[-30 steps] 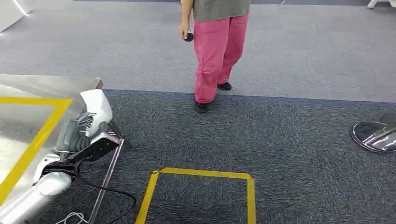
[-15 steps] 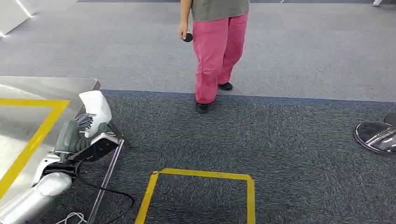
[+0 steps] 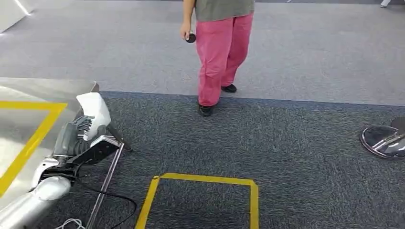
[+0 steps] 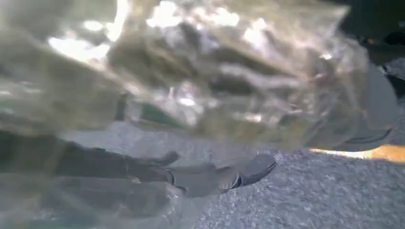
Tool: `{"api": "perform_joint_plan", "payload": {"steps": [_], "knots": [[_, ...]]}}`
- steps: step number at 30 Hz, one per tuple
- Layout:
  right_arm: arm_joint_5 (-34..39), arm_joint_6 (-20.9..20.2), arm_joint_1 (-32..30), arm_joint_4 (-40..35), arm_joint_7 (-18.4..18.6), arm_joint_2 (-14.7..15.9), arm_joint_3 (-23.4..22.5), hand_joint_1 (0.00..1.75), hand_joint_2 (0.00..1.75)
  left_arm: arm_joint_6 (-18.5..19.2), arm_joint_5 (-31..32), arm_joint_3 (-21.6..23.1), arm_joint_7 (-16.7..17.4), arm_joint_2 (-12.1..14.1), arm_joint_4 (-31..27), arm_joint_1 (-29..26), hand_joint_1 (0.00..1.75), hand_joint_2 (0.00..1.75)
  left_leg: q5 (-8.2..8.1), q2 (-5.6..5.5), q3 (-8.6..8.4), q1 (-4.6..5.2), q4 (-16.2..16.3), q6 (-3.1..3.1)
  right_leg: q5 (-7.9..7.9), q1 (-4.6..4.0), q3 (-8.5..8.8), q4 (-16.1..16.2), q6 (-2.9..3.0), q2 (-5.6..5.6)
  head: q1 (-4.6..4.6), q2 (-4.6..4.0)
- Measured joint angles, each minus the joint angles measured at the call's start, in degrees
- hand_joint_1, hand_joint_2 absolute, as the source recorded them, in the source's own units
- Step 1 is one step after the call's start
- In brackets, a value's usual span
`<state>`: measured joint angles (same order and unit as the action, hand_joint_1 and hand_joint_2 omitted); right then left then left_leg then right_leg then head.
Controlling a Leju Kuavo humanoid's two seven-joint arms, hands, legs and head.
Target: Take the parts from the cabinet and place them on the table.
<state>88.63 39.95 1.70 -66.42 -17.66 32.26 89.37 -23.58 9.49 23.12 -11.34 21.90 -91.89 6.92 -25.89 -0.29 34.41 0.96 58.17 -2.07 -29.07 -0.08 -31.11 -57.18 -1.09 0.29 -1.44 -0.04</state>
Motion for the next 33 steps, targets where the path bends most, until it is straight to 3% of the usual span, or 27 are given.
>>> {"api": "perform_joint_plan", "payload": {"steps": [2, 3, 5, 6, 7, 8, 10, 11, 12, 16, 18, 19, 21, 22, 23, 24, 25, 27, 29, 32, 33], "knots": [[0.00, 0.00, 0.11, -0.07, -0.02, 0.09, 0.07, 0.00, 0.00, 0.00, 0.00, -0.15, 0.00, -0.04, 0.02, 0.05, 1.75, 1.75, 0.33, 0.07, -1.22, -0.59, -1.54, -0.24, -1.21, -0.05, -0.63, -1.50, -0.59, -0.05, 0.22, -0.02], [-0.02, 0.00, 0.17, -0.07, 0.00, 0.13, 0.07, 0.00, 0.00, -0.06, 0.02, -0.28, 0.00, -0.04, 0.02, 0.26, 1.75, 1.75, 0.21, 0.07, -1.35, -0.59, -1.54, -0.44, -3.01, -0.02, -2.41, -5.04, -0.75, -0.02, 0.35, 0.00], [-0.02, 0.00, 0.23, -0.07, 0.02, 0.17, 0.09, 0.00, 0.00, -0.15, 0.02, -0.28, 0.00, -0.13, 0.13, 0.35, 1.75, 1.75, 0.02, 0.08, -1.43, -0.50, -1.51, -0.63, -6.53, 0.27, -7.78, -14.46, -1.17, -0.03, 0.33, 0.00], [-0.04, 0.00, 0.21, -0.07, 0.04, 0.17, 0.09, 0.00, 0.00, -0.17, 0.02, -0.26, 0.00, -0.13, 0.15, 0.35, 1.75, 1.75, -0.12, 0.07, -1.46, -0.49, -1.48, -0.64, -7.11, 0.31, -10.03, -17.77, -1.37, -0.04, 0.31, 0.00], [-0.04, 0.00, 0.12, -0.07, 0.09, 0.17, 0.15, 0.00, 0.00, -0.20, 0.00, -0.26, 0.00, -0.13, 0.22, 0.33, 1.75, 1.75, -0.22, 0.05, -1.61, -0.51, -1.48, -0.59, -6.19, 0.36, -10.79, -18.09, -1.50, -0.06, 0.35, 0.00], [-0.07, 0.00, 0.10, -0.07, 0.09, 0.17, 0.20, 0.00, 0.00, -0.22, 0.00, -0.26, -0.02, -0.13, 0.24, 0.32, 1.75, 1.75, -0.41, 0.02, -1.82, -0.54, -1.47, -0.50, -4.04, 0.47, -10.28, -16.02, -1.66, -0.06, 0.35, 0.00], [-0.09, 0.00, 0.20, -0.07, 0.09, 0.22, 0.24, 0.00, 0.00, -0.24, 0.00, -0.28, -0.02, -0.13, 0.30, 0.33, 1.75, 1.75, -0.98, -0.05, -2.65, -0.63, -1.43, -0.05, 2.17, 0.82, -5.62, -5.55, -1.76, -0.11, 0.33, 0.00], [-0.09, 0.00, 0.20, -0.07, 0.09, 0.22, 0.24, 0.00, 0.00, -0.24, 0.00, -0.28, -0.02, -0.13, 0.30, 0.34, 1.75, 1.75, -1.30, -0.05, -2.92, -0.56, -1.39, 0.28, 3.28, 0.97, -3.77, -1.43, -1.77, -0.15, 0.39, 0.00], [-0.09, 0.00, 0.28, -0.07, 0.09, 0.20, 0.22, 0.00, 0.00, -0.26, 0.00, -0.33, -0.05, -0.09, 0.30, 0.35, 1.75, 1.75, -1.46, -0.09, -2.87, -0.26, -1.27, 0.53, 2.43, 0.80, -3.00, -1.03, -1.73, -0.01, 0.48, -0.02], [-0.11, 0.00, 0.20, -0.15, 0.15, 0.20, 0.20, 0.00, 0.00, -0.28, 0.00, -0.39, -0.09, -0.02, 0.33, 0.46, 1.75, 1.75, -1.54, -0.14, -2.77, -0.38, -1.09, 1.12, 2.28, 0.49, -2.63, -0.51, -0.26, 0.11, 0.33, 0.00], [-0.13, 0.00, 0.19, -0.22, 0.15, 0.22, 0.28, 0.00, 0.00, -0.28, -0.02, -0.48, -0.11, 0.00, 0.33, 0.46, 1.75, 1.75, -2.58, -0.06, -2.75, -0.55, -0.24, 1.79, 2.35, 0.80, -2.19, -0.16, 0.48, 0.07, 0.26, 0.00], [-0.13, 0.00, 0.26, -0.24, 0.15, 0.22, 0.28, 0.00, 0.00, -0.28, -0.02, -0.52, -0.13, 0.02, 0.33, 0.55, 1.75, 1.75, -4.12, 0.01, -1.56, -0.63, 2.39, 2.11, 2.16, 0.79, -2.01, -0.17, 0.78, 0.05, 0.02, 0.00], [-0.11, 0.00, 0.30, -0.26, 0.15, 0.22, 0.26, 0.00, 0.00, -0.33, -0.35, -0.57, -0.13, 0.11, 0.39, 0.57, 1.75, 1.75, -8.30, 0.01, 3.44, -0.78, 12.15, 2.50, 1.91, 0.67, -1.79, -0.18, 1.13, 0.00, -0.02, 0.00], [-0.11, 0.00, 0.25, -0.26, 0.15, 0.22, 0.26, 0.00, 0.00, -0.33, -0.35, -0.55, -0.13, 0.11, 0.48, 0.49, 1.75, 1.75, -9.26, 0.01, 5.66, -0.85, 15.86, 2.57, 1.81, 0.59, -1.71, -0.19, 1.25, -0.02, -0.04, 0.00], [-0.11, 0.00, 0.24, -0.26, 0.17, 0.22, 0.28, 0.00, 0.00, -0.33, -0.37, -0.50, -0.13, 0.13, 0.57, 0.42, 1.75, 1.75, -8.88, 0.01, 6.77, -0.90, 17.21, 2.56, 1.69, 0.56, -1.57, -0.20, 1.29, -0.02, -0.02, 0.00], [-0.11, 0.00, 0.21, -0.26, 0.17, 0.22, 0.28, 0.00, 0.00, -0.33, -0.42, -0.50, -0.13, 0.13, 0.63, 0.42, 1.75, 1.75, -6.94, 0.01, 6.57, -0.91, 15.86, 2.47, 1.48, 0.53, -1.33, -0.20, 1.22, 0.00, -0.04, 0.00], [-0.11, 0.00, 0.19, -0.26, 0.20, 0.22, 0.31, 0.00, 0.00, -0.35, -0.42, -0.50, -0.18, 0.13, 0.65, 0.43, 1.75, 1.75, -4.35, 0.01, 5.26, -0.91, 12.62, 2.30, 1.30, 0.52, -1.01, -0.20, 1.19, 0.03, -0.02, 0.00], [-0.11, 0.00, 0.21, -0.28, 0.20, 0.22, 0.35, 0.00, 0.00, -0.35, -0.55, -0.52, -0.29, 0.22, 0.65, 0.55, 1.75, 1.75, 1.19, 0.07, 0.74, -0.89, 2.72, 1.69, 0.82, 0.52, -0.20, -0.17, 0.88, 0.08, -0.04, 0.00], [-0.11, 0.00, 0.25, -0.28, 0.22, 0.22, 0.35, 0.00, 0.00, -0.37, -0.78, -0.52, -0.42, 0.31, 0.65, 0.89, 1.75, 1.75, -0.34, 0.15, -0.55, -0.56, -0.09, 1.28, 0.49, 0.17, -0.51, -0.44, 0.26, 0.21, -0.07, 0.00], [-0.11, 0.00, 0.20, -0.39, 0.26, 0.22, 0.37, 0.00, 0.00, -0.37, -0.87, -0.52, -0.50, 0.35, 0.65, 0.88, 1.75, 1.75, -0.36, -0.02, -0.36, -0.45, -0.14, 0.81, 0.37, 0.33, -0.39, -0.08, -0.57, -0.07, 0.02, 0.00], [-0.11, 0.00, 0.24, -0.42, 0.26, 0.22, 0.37, 0.00, 0.00, -0.35, -0.87, -0.52, -0.55, 0.37, 0.65, 0.87, 1.75, 1.75, -0.10, 0.04, -0.99, -0.90, -0.81, 0.45, -0.17, 0.42, -0.86, -0.62, -0.88, -0.07, -0.07, 0.00]]}}
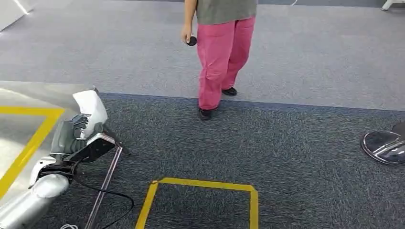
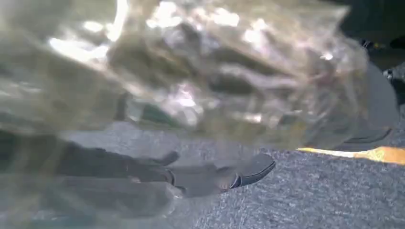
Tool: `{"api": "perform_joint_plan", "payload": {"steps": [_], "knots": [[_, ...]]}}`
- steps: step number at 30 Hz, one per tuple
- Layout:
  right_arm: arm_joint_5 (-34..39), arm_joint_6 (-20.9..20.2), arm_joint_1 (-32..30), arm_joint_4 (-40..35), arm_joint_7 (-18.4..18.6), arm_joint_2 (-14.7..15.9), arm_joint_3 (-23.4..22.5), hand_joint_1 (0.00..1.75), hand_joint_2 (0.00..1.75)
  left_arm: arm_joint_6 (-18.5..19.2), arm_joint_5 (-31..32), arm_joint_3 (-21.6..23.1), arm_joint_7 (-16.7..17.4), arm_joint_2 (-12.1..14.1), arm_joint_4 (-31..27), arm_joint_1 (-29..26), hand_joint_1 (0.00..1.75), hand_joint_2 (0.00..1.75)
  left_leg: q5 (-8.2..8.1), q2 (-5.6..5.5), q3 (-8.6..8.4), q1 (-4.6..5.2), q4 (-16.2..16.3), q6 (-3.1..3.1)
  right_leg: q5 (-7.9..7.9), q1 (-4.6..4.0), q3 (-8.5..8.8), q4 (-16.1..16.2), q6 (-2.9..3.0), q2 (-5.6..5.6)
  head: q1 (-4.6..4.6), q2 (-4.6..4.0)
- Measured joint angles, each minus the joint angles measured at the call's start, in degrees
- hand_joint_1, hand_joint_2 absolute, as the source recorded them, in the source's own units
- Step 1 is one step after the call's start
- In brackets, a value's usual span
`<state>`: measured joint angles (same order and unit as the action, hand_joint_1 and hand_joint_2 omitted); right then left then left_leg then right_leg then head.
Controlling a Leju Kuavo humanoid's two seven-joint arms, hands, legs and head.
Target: Take the parts from the cabinet and place them on the table.
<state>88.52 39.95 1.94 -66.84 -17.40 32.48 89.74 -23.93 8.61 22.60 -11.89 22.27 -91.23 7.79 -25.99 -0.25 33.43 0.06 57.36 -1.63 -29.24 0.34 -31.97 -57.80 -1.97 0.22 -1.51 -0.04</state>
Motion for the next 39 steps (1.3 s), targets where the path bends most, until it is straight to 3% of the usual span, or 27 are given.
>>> {"api": "perform_joint_plan", "payload": {"steps": [1, 4, 5, 6, 7, 9, 11, 14, 16, 17, 19, 20, 21, 22, 24, 25, 27, 29, 30, 31, 32, 34, 35, 36, 37, 39], "knots": [[0.02, 0.00, 0.05, -0.04, 0.00, 0.00, 0.00, 0.00, 0.00, -0.02, 0.00, 0.00, -0.04, 0.02, 0.00, 0.15, 1.75, 1.75, -0.19, 0.00, -0.27, 0.04, -0.02, -0.40, -1.24, -0.08, -0.89, -2.14, -0.13, -0.05, 0.29, -0.02], [0.02, 0.00, 0.01, -0.07, 0.00, 0.00, -0.02, 0.00, 0.00, -0.02, 0.00, 0.11, -0.09, -0.02, 0.00, 0.14, 1.75, 1.75, -0.59, 0.02, -0.49, 0.28, 0.02, -0.92, -6.59, 0.02, -8.59, -15.87, -0.48, -0.06, 0.44, 0.00], [0.02, 0.00, -0.02, -0.07, 0.00, 0.00, -0.02, 0.00, 0.00, -0.02, -0.02, 0.15, -0.07, -0.04, 0.00, 0.09, 1.75, 1.75, -0.73, 0.01, -0.58, 0.35, 0.02, -0.96, -6.68, 0.02, -10.32, -18.25, -0.50, -0.06, 0.50, 0.00], [0.02, 0.00, -0.14, -0.07, 0.04, 0.00, 0.02, 0.00, 0.00, -0.04, -0.04, 0.20, -0.07, -0.04, 0.00, 0.03, 1.75, 1.75, -0.89, -0.02, -0.80, 0.40, 0.02, -0.95, -5.34, 0.02, -10.60, -17.72, -0.49, -0.06, 0.42, 0.00], [0.02, 0.00, -0.15, -0.07, 0.04, 0.00, 0.04, 0.00, 0.00, -0.04, -0.04, 0.22, -0.07, -0.04, 0.00, 0.03, 1.75, 1.75, -1.15, -0.10, -1.12, 0.42, 0.03, -0.88, -2.58, 0.02, -9.45, -14.41, -0.44, -0.06, 0.48, 0.00], [0.02, 0.00, -0.06, -0.07, 0.04, 0.02, 0.04, 0.00, 0.00, -0.02, -0.04, 0.22, -0.07, -0.04, 0.00, 0.03, 1.75, 1.75, -1.80, -0.15, -2.13, 0.40, 0.03, -0.55, 3.34, 0.02, -4.41, -3.62, -0.19, -0.08, 0.48, 0.00], [0.02, 0.00, 0.03, -0.11, 0.04, 0.02, -0.02, 0.00, 0.00, -0.04, -0.04, 0.20, -0.09, 0.04, 0.00, 0.21, 1.75, 1.75, -2.36, -0.20, -2.25, 0.74, 0.37, 0.04, 2.64, -0.19, -1.91, 0.10, 0.28, 0.01, 0.51, 0.00], [0.02, 0.00, -0.08, -0.11, 0.09, 0.02, -0.02, 0.00, 0.00, -0.04, -0.04, 0.20, -0.09, 0.04, 0.00, 0.17, 1.75, 1.75, -2.46, -0.17, -2.31, 0.57, 0.19, 0.60, 2.46, -0.41, -2.00, -0.14, 1.06, 0.14, 0.48, 0.00], [0.02, 0.00, -0.08, -0.11, 0.07, 0.04, 0.02, 0.00, 0.00, -0.04, -0.04, 0.17, -0.09, 0.09, 0.00, 0.23, 1.75, 1.75, -4.01, -0.07, -1.77, 0.43, 2.05, 1.40, 2.43, -0.05, -1.33, 0.38, 1.77, 0.06, 0.26, 0.00], [0.02, 0.00, -0.06, -0.13, 0.07, 0.04, 0.02, 0.00, 0.00, -0.04, -0.04, 0.13, -0.09, 0.11, 0.00, 0.32, 1.75, 1.75, -5.64, -0.05, -0.13, 0.33, 5.41, 1.69, 2.28, -0.05, -1.16, 0.38, 2.03, 0.05, 0.18, 0.00], [0.02, 0.00, 0.02, -0.11, 0.07, 0.04, 0.00, 0.00, 0.00, -0.04, -0.04, 0.15, -0.09, 0.09, 0.00, 0.09, 1.75, 1.75, -9.45, -0.03, 5.07, 0.10, 14.95, 2.07, 1.94, -0.15, -0.86, 0.37, 2.42, 0.01, 0.18, 0.00], [0.02, 0.00, -0.01, -0.11, 0.07, 0.04, 0.00, 0.00, 0.00, -0.04, -0.04, 0.20, -0.09, 0.09, 0.00, -0.07, 1.75, 1.75, -10.05, -0.03, 7.27, 0.00, 18.37, 2.16, 1.75, -0.19, -0.71, 0.36, 2.44, 0.01, 0.20, 0.00], [0.02, 0.00, -0.06, -0.11, 0.07, 0.04, 0.00, 0.00, 0.00, -0.04, -0.04, 0.20, -0.09, 0.09, 0.02, -0.20, 1.75, 1.75, -8.92, -0.03, 7.93, -0.08, 18.61, 2.19, 1.55, -0.19, -0.42, 0.35, 2.39, 0.04, 0.18, 0.00], [0.02, 0.00, -0.10, -0.11, 0.07, 0.04, 0.00, 0.00, 0.00, -0.04, -0.04, 0.20, -0.09, 0.09, 0.02, -0.22, 1.75, 1.75, -6.80, -0.03, 7.43, -0.11, 16.76, 2.16, 1.33, -0.19, -0.10, 0.35, 2.35, 0.06, 0.18, 0.00], [0.02, 0.00, -0.09, -0.11, 0.07, 0.04, 0.02, 0.00, 0.00, -0.04, -0.04, 0.20, -0.09, 0.09, 0.02, -0.19, 1.75, 1.75, -0.40, 0.01, 3.48, -0.14, 7.33, 1.83, 0.74, -0.18, 0.93, 0.34, 2.12, 0.11, 0.16, 0.00], [0.02, 0.00, -0.10, -0.13, 0.07, 0.04, 0.02, 0.00, 0.00, -0.04, -0.04, 0.15, -0.09, 0.09, 0.02, -0.15, 1.75, 1.75, 1.41, 0.15, 1.77, -0.11, 2.95, 1.49, 0.47, -0.18, 1.06, 0.39, 1.90, 0.15, 0.22, -0.02], [0.02, 0.00, 0.04, -0.13, 0.07, 0.04, -0.02, 0.00, 0.00, 0.00, -0.09, 0.13, -0.09, 0.11, 0.02, 0.05, 1.75, 1.75, -0.03, 0.16, 0.97, 0.27, 1.22, 0.96, 0.23, -0.40, 0.63, 0.15, 1.21, 0.24, 0.18, 0.00], [0.02, 0.00, -0.07, -0.15, 0.07, 0.04, -0.02, 0.00, 0.00, 0.00, -0.09, 0.15, -0.09, 0.15, 0.02, -0.05, 1.75, 1.75, -0.15, 0.02, 1.13, 0.47, 1.22, 0.54, 0.23, -0.22, 0.73, 0.54, 0.65, 0.02, 0.20, 0.00], [0.00, 0.00, -0.03, -0.15, 0.07, 0.04, 0.02, 0.00, 0.00, 0.00, -0.09, 0.13, -0.09, 0.26, 0.00, 0.02, 1.75, 1.75, 0.06, -0.05, 0.61, 0.26, 0.51, 0.16, -0.10, -0.37, 0.99, 0.54, 0.12, -0.08, 0.20, 0.00], [0.00, 0.00, -0.01, -0.15, 0.07, 0.04, 0.02, 0.00, 0.00, 0.00, -0.09, 0.11, -0.09, 0.26, 0.00, 0.01, 1.75, 1.75, 0.11, -0.01, 0.04, 0.03, 0.10, -0.13, -0.61, -0.18, 0.44, -0.32, 0.02, -0.07, 0.20, 0.00], [0.00, 0.00, 0.08, -0.17, 0.02, 0.04, 0.02, 0.00, 0.00, 0.00, -0.07, 0.11, -0.11, 0.28, 0.00, 0.29, 1.75, 1.75, -0.15, 0.04, -0.27, 0.01, 0.04, -0.55, -2.22, -0.20, -0.99, -3.38, -0.05, -0.11, 0.46, 0.00], [0.02, 0.00, 0.11, -0.15, 0.02, 0.04, -0.04, 0.00, 0.00, 0.02, -0.11, 0.20, -0.11, 0.26, 0.00, 0.39, 1.75, 1.75, -0.41, 0.07, -0.46, 0.13, 0.05, -0.86, -6.07, -0.06, -6.81, -13.47, -0.32, -0.12, 0.61, 0.00], [0.02, 0.00, 0.03, -0.15, 0.02, 0.04, -0.02, 0.00, 0.00, 0.02, -0.11, 0.24, -0.11, 0.24, 0.00, 0.38, 1.75, 1.75, -0.55, 0.07, -0.52, 0.21, 0.07, -0.95, -6.96, -0.07, -9.52, -17.53, -0.43, -0.12, 0.59, 0.00], [0.00, 0.00, -0.05, -0.15, 0.04, 0.04, 0.00, 0.00, 0.00, 0.02, -0.13, 0.26, -0.11, 0.24, 0.02, 0.30, 1.75, 1.75, -0.71, 0.05, -0.68, 0.25, 0.07, -0.98, -6.28, -0.07, -10.78, -18.63, -0.46, -0.11, 0.64, 0.00], [0.02, 0.00, -0.14, -0.15, 0.07, 0.04, 0.04, 0.00, 0.00, 0.02, -0.13, 0.28, -0.11, 0.24, 0.02, 0.24, 1.75, 1.75, -0.92, 0.01, -0.95, 0.25, 0.08, -0.94, -4.27, -0.07, -10.56, -16.98, -0.47, -0.12, 0.59, 0.00], [0.02, 0.00, -0.08, -0.15, 0.07, 0.06, 0.07, 0.00, 0.00, 0.02, -0.13, 0.26, -0.11, 0.24, 0.02, 0.26, 1.75, 1.75, -1.51, -0.06, -1.81, 0.22, 0.09, -0.68, 1.64, -0.03, -6.80, -7.92, -0.31, -0.14, 0.61, 0.00]]}}
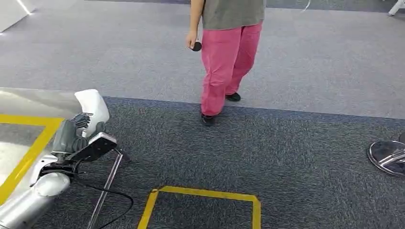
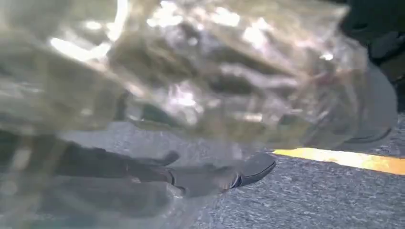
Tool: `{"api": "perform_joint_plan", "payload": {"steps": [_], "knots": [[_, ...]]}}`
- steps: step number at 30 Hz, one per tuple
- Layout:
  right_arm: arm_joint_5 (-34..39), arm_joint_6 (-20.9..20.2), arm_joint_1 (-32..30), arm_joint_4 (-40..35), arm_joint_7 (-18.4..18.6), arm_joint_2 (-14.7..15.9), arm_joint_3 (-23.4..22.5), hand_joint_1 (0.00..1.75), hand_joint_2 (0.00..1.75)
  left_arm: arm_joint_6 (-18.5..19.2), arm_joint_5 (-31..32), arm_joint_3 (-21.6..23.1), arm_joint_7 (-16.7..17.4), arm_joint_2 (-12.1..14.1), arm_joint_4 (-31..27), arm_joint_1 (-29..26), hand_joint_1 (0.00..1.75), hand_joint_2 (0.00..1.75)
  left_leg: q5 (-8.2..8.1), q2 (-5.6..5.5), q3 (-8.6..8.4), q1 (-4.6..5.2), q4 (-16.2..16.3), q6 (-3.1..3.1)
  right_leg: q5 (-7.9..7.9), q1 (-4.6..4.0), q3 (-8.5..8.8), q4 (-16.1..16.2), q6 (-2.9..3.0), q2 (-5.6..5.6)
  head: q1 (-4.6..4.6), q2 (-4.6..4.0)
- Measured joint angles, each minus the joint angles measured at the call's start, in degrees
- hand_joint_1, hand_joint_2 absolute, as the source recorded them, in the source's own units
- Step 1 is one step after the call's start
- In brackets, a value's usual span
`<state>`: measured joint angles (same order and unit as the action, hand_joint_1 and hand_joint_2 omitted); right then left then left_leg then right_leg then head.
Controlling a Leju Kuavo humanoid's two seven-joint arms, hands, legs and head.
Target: Take the parts from the cabinet and place them on the table.
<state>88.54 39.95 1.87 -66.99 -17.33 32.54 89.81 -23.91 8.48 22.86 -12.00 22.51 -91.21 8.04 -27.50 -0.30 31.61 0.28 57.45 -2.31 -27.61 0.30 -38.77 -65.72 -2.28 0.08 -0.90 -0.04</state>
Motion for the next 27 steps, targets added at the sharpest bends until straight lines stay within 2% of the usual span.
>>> {"api": "perform_joint_plan", "payload": {"steps": [1, 2, 3, 4, 5, 7, 8, 10, 11, 12, 13, 14, 16, 17, 18, 20, 21, 22, 23, 24, 25, 26, 27], "knots": [[0.00, 0.00, 0.01, 0.00, 0.00, 0.05, 0.00, 0.00, 0.00, 0.00, 0.00, 0.00, 0.00, 0.00, 0.00, 0.02, 1.75, 1.75, -0.44, 0.00, -0.47, 0.00, 0.00, 0.34, 2.66, 0.05, 2.68, 5.78, 0.10, -0.02, 0.07, 0.00], [0.00, 0.00, 0.12, -0.02, 0.00, 0.05, -0.04, 0.00, 0.00, 0.00, 0.00, 0.00, 0.00, 0.00, 0.00, 0.08, 1.75, 1.75, -0.85, -0.04, -0.44, 0.48, 0.32, 0.73, 1.63, -0.16, 4.15, 7.35, 0.14, 0.01, 0.13, 0.00], [0.00, 0.00, 0.21, 0.00, -0.02, 0.05, -0.09, 0.00, 0.00, 0.00, 0.00, 0.00, 0.00, 0.04, 0.00, 0.13, 1.75, 1.75, -0.87, -0.08, -0.29, 0.42, 0.43, 0.90, 1.55, -0.09, 4.21, 7.59, 0.60, 0.09, -0.09, 0.00], [0.00, 0.00, 0.14, -0.02, -0.02, 0.05, -0.09, 0.00, 0.00, 0.00, 0.00, 0.00, 0.00, 0.07, 0.00, 0.18, 1.75, 1.75, -0.83, -0.07, -0.31, 0.42, 0.38, 0.98, 1.53, -0.13, 4.15, 7.63, 0.72, 0.15, -0.13, 0.00], [0.00, 0.00, 0.02, -0.02, -0.04, 0.05, -0.09, 0.00, 0.00, 0.00, 0.00, 0.00, 0.00, 0.07, 0.00, 0.16, 1.75, 1.75, -0.92, -0.07, -0.39, 0.29, 0.25, 1.15, 1.31, -0.32, 4.15, 7.57, 1.08, 0.22, -0.09, 0.00], [-0.02, 0.00, -0.01, -0.02, -0.07, 0.05, -0.02, 0.00, 0.00, 0.00, 0.00, -0.04, 0.00, 0.15, -0.02, 0.17, 1.75, 1.75, -1.90, -0.04, -0.60, 0.16, 0.82, 1.81, 1.34, 0.06, 4.73, 8.08, 1.80, 0.20, -0.15, 0.00], [-0.02, 0.00, 0.05, -0.02, -0.11, 0.05, -0.04, 0.00, 0.00, 0.00, 0.02, -0.04, 0.00, 0.17, -0.02, 0.28, 1.75, 1.75, -3.28, 0.02, 0.46, 0.13, 3.22, 2.15, 1.21, 0.07, 4.97, 8.10, 2.12, 0.15, -0.48, 0.00], [0.00, 0.00, 0.14, -0.02, -0.11, 0.05, -0.09, 0.00, 0.00, -0.02, 0.00, -0.07, 0.00, 0.17, 0.00, 0.24, 1.75, 1.75, -7.29, 0.03, 5.13, -0.09, 12.06, 2.62, 0.96, 0.01, 5.17, 8.09, 2.49, 0.13, -0.57, 0.00], [-0.02, 0.00, 0.12, -0.02, -0.11, 0.05, -0.09, 0.00, 0.00, -0.02, 0.00, 0.00, 0.00, 0.15, 0.00, 0.03, 1.75, 1.75, -8.51, 0.03, 7.74, -0.18, 16.40, 2.76, 0.83, -0.06, 5.22, 8.08, 2.59, 0.14, -0.55, 0.00], [-0.02, 0.00, 0.08, -0.02, -0.11, 0.05, -0.09, 0.00, 0.00, -0.02, 0.00, 0.02, 0.00, 0.15, 0.00, -0.08, 1.75, 1.75, -8.44, 0.03, 9.08, -0.25, 18.10, 2.77, 0.74, -0.11, 5.28, 8.07, 2.60, 0.15, -0.57, 0.00], [-0.04, 0.00, 0.06, -0.02, -0.11, 0.05, -0.09, 0.00, 0.00, -0.02, 0.00, 0.02, 0.00, 0.15, 0.00, -0.13, 1.75, 1.75, -6.99, 0.04, 9.22, -0.29, 17.38, 2.72, 0.59, -0.15, 5.47, 8.07, 2.61, 0.17, -0.55, 0.00], [-0.17, 0.00, 0.01, -0.02, -0.11, 0.05, -0.04, 0.00, 0.00, -0.04, 0.02, 0.02, 0.00, 0.15, 0.00, -0.10, 1.75, 1.75, -4.14, 0.04, 8.05, -0.28, 14.25, 2.56, 0.40, -0.18, 5.78, 8.07, 2.53, 0.20, -0.57, 0.00], [-0.83, 0.00, 0.06, -0.02, 0.11, 0.05, -0.04, 0.00, 0.00, -0.33, 0.07, -0.04, 0.00, 0.15, 0.00, -0.06, 1.75, 1.75, 1.71, 0.05, 3.69, -0.25, 4.65, 2.03, -0.01, -0.19, 6.60, 8.09, 2.30, 0.27, -0.57, 0.00], [-1.38, 0.00, 0.08, 0.00, 0.48, 0.05, -0.04, 0.00, 0.00, -0.50, 0.09, -0.07, 0.00, 0.15, 0.00, 0.00, 1.75, 1.75, 1.61, 0.36, 2.40, 0.05, 2.40, 1.70, -0.23, -0.38, 6.81, 8.06, 2.11, 0.26, -0.48, 0.00], [-1.84, 0.00, 0.22, 0.02, 0.88, 0.05, -0.07, 0.00, 0.00, -0.74, 0.11, -0.07, 0.00, 0.15, 0.00, 0.15, 1.75, 1.75, 1.22, 0.28, 1.89, 0.19, 1.03, 1.41, -0.37, -0.54, 6.59, 7.87, 1.81, 0.32, -0.57, 0.00], [-2.60, 0.00, 0.22, 0.22, 1.40, 0.02, -0.04, 0.00, 0.00, -1.05, 0.22, -0.09, 0.00, 0.15, 0.00, 0.23, 1.75, 1.75, 0.93, -0.01, 2.16, 0.35, 1.00, 1.18, -0.37, -0.34, 6.58, 8.16, 1.30, -0.20, -0.50, 0.00], [-2.80, 0.00, 0.25, 0.33, 1.62, 0.02, -0.04, 0.00, 0.00, -1.05, 0.41, -0.09, 0.00, 0.15, 0.00, 0.25, 1.75, 1.75, 1.09, -0.27, 2.03, 0.33, 0.62, 0.73, -0.46, -0.33, 6.79, 8.27, 0.89, -0.51, -0.52, 0.00], [-2.93, 0.00, 0.29, 0.44, 1.77, 0.05, -0.04, 0.00, 0.00, -1.05, 0.57, -0.11, 0.00, 0.13, -0.02, 0.23, 1.75, 1.75, 1.46, -0.47, 1.53, -0.16, -0.02, 0.30, -0.97, -0.26, 6.23, 7.99, 0.52, -0.59, -0.54, 0.00], [-3.19, 0.00, 0.32, 0.50, 1.77, 0.02, -0.04, 0.00, 0.00, -1.07, 0.66, -0.13, 0.02, 0.13, -0.02, 0.32, 1.75, 1.75, 1.45, -0.67, 1.35, -0.08, -0.12, 0.23, -1.88, -0.24, 5.91, 6.65, 0.31, -0.36, -0.35, -0.02], [-3.34, 0.00, 0.42, 0.55, 1.79, 0.02, -0.04, 0.00, 0.00, -1.11, 0.77, -0.13, 0.02, 0.13, -0.02, 0.40, 1.75, 1.75, 1.45, -0.87, 1.36, -0.09, -0.11, -0.08, -3.61, -0.19, 4.48, 3.58, 0.23, -0.23, -0.20, 0.00], [-3.34, 0.00, 0.61, 0.66, 1.84, 0.02, -0.07, 0.00, 0.00, -1.11, 0.81, -0.11, 0.02, 0.11, -0.02, 0.28, 1.75, 1.75, 1.44, -1.17, 1.36, -0.02, -0.11, -0.15, -6.17, -0.12, 1.63, -2.18, 0.10, -0.19, -0.22, 0.00], [-3.36, 0.00, 0.62, 0.74, 1.84, 0.02, -0.07, 0.00, 0.00, -1.11, 0.85, -0.07, 0.04, 0.07, -0.02, 0.17, 1.75, 1.75, 1.41, -1.44, 1.39, 0.02, -0.08, -0.20, -7.81, -0.12, -0.81, -6.69, -0.04, -0.19, -0.26, 0.00], [-3.37, 0.00, 0.60, 0.79, 1.86, 0.02, -0.07, 0.00, 0.00, -1.11, 0.87, -0.04, 0.04, 0.07, -0.02, 0.12, 1.75, 1.75, 1.39, -1.75, 1.39, 0.04, -0.07, -0.22, -8.46, -0.12, -2.36, -9.38, -0.14, -0.19, -0.24, 0.00]]}}
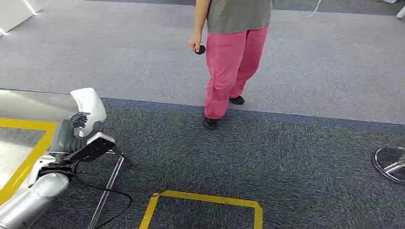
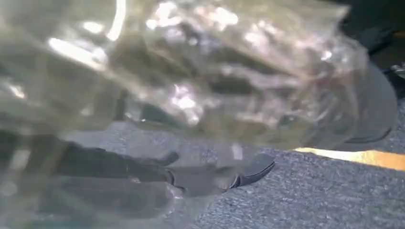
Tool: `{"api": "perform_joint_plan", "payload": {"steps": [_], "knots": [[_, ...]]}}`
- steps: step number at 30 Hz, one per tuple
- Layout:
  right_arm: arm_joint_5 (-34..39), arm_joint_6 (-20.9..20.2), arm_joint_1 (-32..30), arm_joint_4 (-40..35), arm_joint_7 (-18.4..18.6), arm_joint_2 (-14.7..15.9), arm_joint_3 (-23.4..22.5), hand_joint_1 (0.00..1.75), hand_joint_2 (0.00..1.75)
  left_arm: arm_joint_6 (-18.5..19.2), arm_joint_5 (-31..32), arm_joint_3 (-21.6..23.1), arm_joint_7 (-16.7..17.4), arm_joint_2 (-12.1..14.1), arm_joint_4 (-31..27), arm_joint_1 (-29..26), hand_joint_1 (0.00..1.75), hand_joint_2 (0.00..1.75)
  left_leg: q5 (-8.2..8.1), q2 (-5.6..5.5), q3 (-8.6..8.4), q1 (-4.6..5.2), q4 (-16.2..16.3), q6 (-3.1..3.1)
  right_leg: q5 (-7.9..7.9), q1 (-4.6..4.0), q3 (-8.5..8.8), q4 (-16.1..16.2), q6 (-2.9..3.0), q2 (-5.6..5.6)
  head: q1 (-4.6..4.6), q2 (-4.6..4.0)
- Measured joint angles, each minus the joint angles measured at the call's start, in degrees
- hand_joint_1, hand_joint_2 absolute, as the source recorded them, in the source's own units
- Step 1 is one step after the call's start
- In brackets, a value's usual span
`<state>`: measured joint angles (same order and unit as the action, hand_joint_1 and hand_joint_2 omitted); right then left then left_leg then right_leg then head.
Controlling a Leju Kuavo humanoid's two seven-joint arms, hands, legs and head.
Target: Take the parts from the cabinet and place them on the table.
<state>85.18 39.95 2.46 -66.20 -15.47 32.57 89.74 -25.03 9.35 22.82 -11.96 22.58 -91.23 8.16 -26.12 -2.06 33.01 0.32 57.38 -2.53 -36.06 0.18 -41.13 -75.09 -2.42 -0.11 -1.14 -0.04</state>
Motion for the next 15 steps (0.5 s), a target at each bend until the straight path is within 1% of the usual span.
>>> {"api": "perform_joint_plan", "payload": {"steps": [1, 2, 3, 4, 5, 6, 7, 8, 9, 10, 11, 12, 13, 14, 15], "knots": [[0.00, 0.00, -0.07, 0.07, 0.04, -0.02, 0.04, 0.00, 0.00, 0.00, 0.00, 0.02, 0.00, -0.02, 0.02, -0.08, 1.75, 1.75, -0.02, -0.62, -0.08, 0.00, 0.00, 0.01, 1.20, 0.03, -0.76, -0.34, -0.05, 0.02, -0.02, 0.00], [-0.02, 0.00, -0.10, 0.11, 0.04, -0.02, 0.04, 0.00, 0.00, 0.00, 0.04, 0.02, 0.00, -0.02, 0.02, -0.07, 1.75, 1.75, -0.04, -1.12, -0.11, -0.02, 0.02, 0.04, 3.10, 0.07, 0.05, 1.94, -0.08, 0.04, 0.04, 0.00], [-0.07, 0.00, -0.09, 0.15, 0.07, -0.02, 0.04, 0.00, 0.00, 0.00, 0.07, 0.02, 0.00, -0.04, 0.02, -0.06, 1.75, 1.75, -0.08, -1.63, -0.18, -0.04, 0.03, 0.11, 5.60, 0.19, 1.80, 5.92, -0.05, 0.24, 0.00, 0.00], [-0.22, 0.00, -0.06, 0.28, 0.15, -0.02, 0.04, 0.00, 0.00, -0.02, 0.11, 0.02, 0.00, -0.04, 0.02, -0.06, 1.75, 1.75, -0.21, -2.22, -0.35, -0.08, 0.08, 0.30, 8.58, 0.44, 4.60, 11.82, -0.08, 1.40, 0.00, 0.00], [-0.48, 0.00, -0.09, 0.33, 0.46, -0.02, 0.04, 0.00, 0.00, -0.11, 0.17, 0.02, 0.00, -0.07, 0.02, -0.03, 1.75, 1.75, -0.35, -2.71, -0.34, -0.15, 0.17, 0.53, 9.68, 0.87, 6.46, 15.94, -0.14, 4.21, 0.04, 0.00], [-0.52, 0.00, -0.11, 0.39, 0.63, -0.07, 0.00, 0.00, 0.00, -0.24, 0.20, 0.00, 0.00, -0.07, 0.02, 0.12, 1.75, 1.75, -0.55, -3.23, 0.18, 0.23, 0.68, 0.87, 8.86, 1.30, 7.92, 17.21, -0.04, 6.29, 0.04, -0.02], [-0.68, 0.00, -0.12, 0.46, 0.74, -0.07, 0.02, 0.00, 0.00, -0.28, 0.24, 0.04, 0.04, -0.11, 0.00, 0.14, 1.75, 1.75, -0.31, -3.90, 0.49, -0.05, 0.64, 1.23, 8.83, 1.05, 7.62, 16.98, 0.14, 5.50, -0.22, 0.00], [-0.79, 0.00, -0.08, 0.48, 0.94, -0.07, 0.00, 0.00, 0.00, -0.35, 0.24, 0.04, 0.07, -0.07, 0.00, 0.09, 1.75, 1.75, -0.14, -4.54, 0.62, -0.27, 0.61, 1.58, 8.77, 0.86, 7.68, 16.98, 0.45, 4.90, -0.07, 0.00], [-0.81, 0.00, -0.21, 0.48, 1.01, -0.07, 0.02, 0.00, 0.00, -0.44, 0.24, 0.02, 0.09, -0.04, 0.00, -0.02, 1.75, 1.75, -0.04, -5.29, 0.66, -0.46, 0.47, 1.87, 8.69, 0.66, 7.80, 16.98, 0.78, 4.31, -0.11, 0.00], [-0.83, 0.00, -0.22, 0.48, 1.01, -0.09, 0.04, 0.00, 0.00, -0.46, 0.24, 0.02, 0.09, 0.04, 0.00, -0.08, 1.75, 1.75, -0.32, -5.54, 0.79, -0.48, 0.73, 2.24, 8.93, 1.00, 8.07, 17.52, 1.29, 3.35, -0.05, 0.00], [-0.83, 0.00, -0.22, 0.48, 1.01, -0.07, 0.02, 0.00, 0.00, -0.50, 0.31, 0.02, 0.09, 0.07, 0.00, -0.09, 1.75, 1.75, -1.15, -2.58, 1.13, -0.28, 1.79, 2.45, 8.95, 0.91, 8.34, 17.67, 1.59, 2.63, -0.29, 0.00], [-0.83, 0.00, -0.33, 0.48, 0.98, -0.09, 0.00, 0.00, 0.00, -0.52, 0.31, 0.02, 0.09, 0.09, 0.00, 0.18, 1.75, 1.75, -2.94, -0.40, 2.41, -0.23, 4.59, 2.72, 8.82, 0.77, 8.45, 17.73, 2.04, 1.86, -0.57, 0.00], [-0.81, 0.00, -0.44, 0.48, 0.98, -0.09, 0.00, 0.00, 0.00, -0.57, 0.31, 0.04, 0.09, 0.05, 0.00, 0.31, 1.75, 1.75, -5.00, 0.62, 4.31, -0.31, 8.52, 2.94, 8.70, 0.64, 8.52, 17.72, 2.24, 1.06, -0.59, 0.00], [-0.79, 0.00, -0.58, 0.48, 0.98, -0.07, 0.00, 0.00, 0.00, -0.57, 0.33, 0.09, 0.09, 0.00, 0.00, 0.20, 1.75, 1.75, -7.12, 1.21, 6.76, -0.43, 13.44, 3.10, 8.59, 0.53, 8.56, 17.72, 2.39, 0.09, -0.55, 0.00], [-0.70, 0.00, -0.62, 0.48, 0.98, -0.09, 0.00, 0.00, 0.00, -0.57, 0.33, 0.11, 0.09, 0.00, 0.02, -0.01, 1.75, 1.75, -8.20, 1.39, 8.65, -0.53, 17.00, 3.20, 8.51, 0.45, 8.54, 17.69, 2.48, -0.72, -0.57, 0.00]]}}
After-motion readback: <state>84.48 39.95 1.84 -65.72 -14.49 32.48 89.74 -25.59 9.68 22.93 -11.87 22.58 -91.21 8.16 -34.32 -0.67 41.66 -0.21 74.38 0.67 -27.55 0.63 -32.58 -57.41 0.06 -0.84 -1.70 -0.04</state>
